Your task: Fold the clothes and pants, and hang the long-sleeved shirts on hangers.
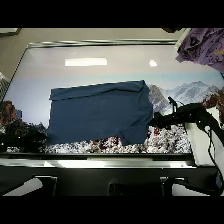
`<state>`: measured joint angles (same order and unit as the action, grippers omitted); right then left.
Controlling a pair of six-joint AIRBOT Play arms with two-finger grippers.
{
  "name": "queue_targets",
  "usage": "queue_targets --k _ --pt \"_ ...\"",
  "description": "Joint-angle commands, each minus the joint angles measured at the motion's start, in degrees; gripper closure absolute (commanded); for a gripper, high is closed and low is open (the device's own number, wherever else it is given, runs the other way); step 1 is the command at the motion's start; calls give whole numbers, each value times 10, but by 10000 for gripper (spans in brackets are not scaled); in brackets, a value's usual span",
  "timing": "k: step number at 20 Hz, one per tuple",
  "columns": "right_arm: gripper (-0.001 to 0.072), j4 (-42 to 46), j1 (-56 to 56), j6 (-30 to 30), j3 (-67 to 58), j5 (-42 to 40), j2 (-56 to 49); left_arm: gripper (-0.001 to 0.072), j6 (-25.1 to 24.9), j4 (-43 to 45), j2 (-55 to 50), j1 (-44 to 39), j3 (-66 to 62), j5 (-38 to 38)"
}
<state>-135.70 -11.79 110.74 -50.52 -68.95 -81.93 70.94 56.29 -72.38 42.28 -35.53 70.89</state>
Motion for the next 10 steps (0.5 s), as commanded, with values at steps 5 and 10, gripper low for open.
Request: queue_targets --k 5,10 --pt "686 -1 0 -7 0 -1 4 524 -5 -10 -20 -48 8 -11" --pt "688 -18 3 -7 -7 3 32 696 -10 -74 -8 -58 -15 -11"
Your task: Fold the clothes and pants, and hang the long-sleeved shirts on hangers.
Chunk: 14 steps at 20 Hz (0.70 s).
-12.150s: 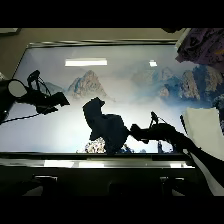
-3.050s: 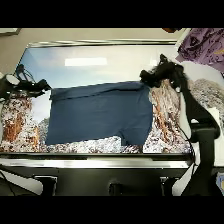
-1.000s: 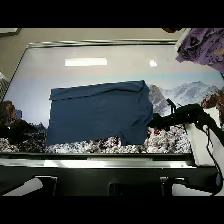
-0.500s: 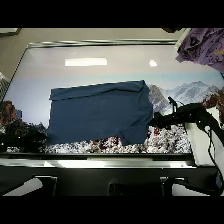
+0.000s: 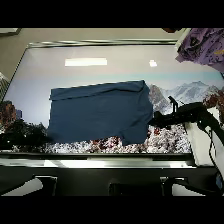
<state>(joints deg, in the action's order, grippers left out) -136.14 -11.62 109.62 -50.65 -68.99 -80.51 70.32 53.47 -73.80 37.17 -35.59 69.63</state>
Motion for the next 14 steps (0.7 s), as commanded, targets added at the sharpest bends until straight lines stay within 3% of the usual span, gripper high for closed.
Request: queue_targets --k 1,4,7,11,14 --pt "689 -14 2 5 -23 7 32 697 -2 -62 13 -15 -39 2" --pt "689 -14 2 -1 -129 14 59 697 38 -66 36 -58 -173 2" --pt "689 -13 2 -21 -308 -12 59 697 88 -61 45 -98 -393 2" --pt "689 7 1 -72 -560 -32 80 697 170 9 50 -115 -702 17" --pt "688 58 1 -109 -681 -48 141 697 217 91 85 -114 -851 46"
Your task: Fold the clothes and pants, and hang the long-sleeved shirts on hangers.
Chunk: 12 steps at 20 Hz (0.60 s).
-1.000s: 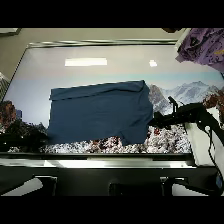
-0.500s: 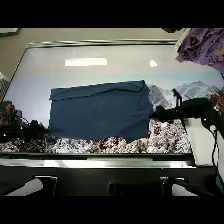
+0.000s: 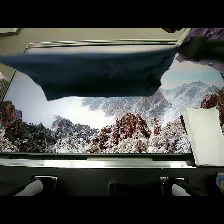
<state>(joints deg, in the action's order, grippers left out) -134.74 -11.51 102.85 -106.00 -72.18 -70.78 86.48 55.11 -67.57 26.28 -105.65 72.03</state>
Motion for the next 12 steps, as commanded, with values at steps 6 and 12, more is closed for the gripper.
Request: queue_targets --k 6,12 --pt "688 152 0 -107 -136 -17 240 695 93 203 215 -5 -80 22" --pt "688 189 0 -191 -136 -30 248 695 125 243 250 -5 -53 37"
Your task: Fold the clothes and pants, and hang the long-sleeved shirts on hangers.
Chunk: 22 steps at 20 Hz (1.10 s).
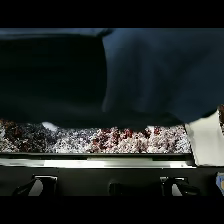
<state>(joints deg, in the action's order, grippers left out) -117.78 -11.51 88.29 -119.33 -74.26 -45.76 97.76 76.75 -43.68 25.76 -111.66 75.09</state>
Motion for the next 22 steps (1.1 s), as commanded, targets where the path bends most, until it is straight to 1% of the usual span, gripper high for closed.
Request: queue_targets --k 1,2,4,6,7,9,12,15,17,20,22 --pt "688 13 0 -53 -3 -18 -22 696 12 21 -4 0 7 11" --pt "688 2 0 -53 -2 -31 -49 696 2 0 -24 0 10 23" --pt "688 -30 0 -52 24 -42 -108 696 -45 -64 -77 -7 43 61" --pt "688 -56 0 -52 68 -41 -175 696 -50 -56 -130 -36 103 66" --pt "688 -61 0 -52 88 -41 -211 696 -50 -36 -161 -54 143 53" --pt "688 -60 0 -46 121 -36 -294 696 -50 9 -229 -89 221 -2" --pt "688 -46 15 -19 158 23 -416 696 -18 43 -350 -129 294 -121" --pt "688 -34 47 -14 159 111 -539 696 -10 43 -479 -157 280 -223" --pt "688 -28 62 -8 159 189 -596 696 -6 43 -551 -170 242 -264" --pt "689 -23 69 -16 159 274 -638 696 -4 43 -621 -176 175 -273" --pt "689 5 69 -34 159 284 -641 696 5 43 -635 -176 151 -271"
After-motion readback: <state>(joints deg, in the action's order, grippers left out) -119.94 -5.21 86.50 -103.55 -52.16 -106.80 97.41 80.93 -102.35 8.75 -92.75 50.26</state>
